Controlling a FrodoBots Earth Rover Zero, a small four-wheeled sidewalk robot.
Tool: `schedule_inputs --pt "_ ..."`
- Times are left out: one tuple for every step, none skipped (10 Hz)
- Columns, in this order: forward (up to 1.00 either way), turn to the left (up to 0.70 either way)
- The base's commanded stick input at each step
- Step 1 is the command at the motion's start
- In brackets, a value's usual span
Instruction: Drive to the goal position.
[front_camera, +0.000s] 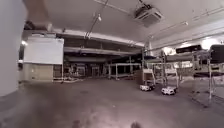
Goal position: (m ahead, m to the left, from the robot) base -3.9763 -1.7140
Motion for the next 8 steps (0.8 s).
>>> schedule_inputs --pt "0.45 0.0" --pt "0.57 0.0" --pt "0.69 0.0" --pt "0.7 0.0" --pt "0.7 0.0" --pt "0.7 0.0" --pt "0.7 0.0" --pt "0.65 0.0"
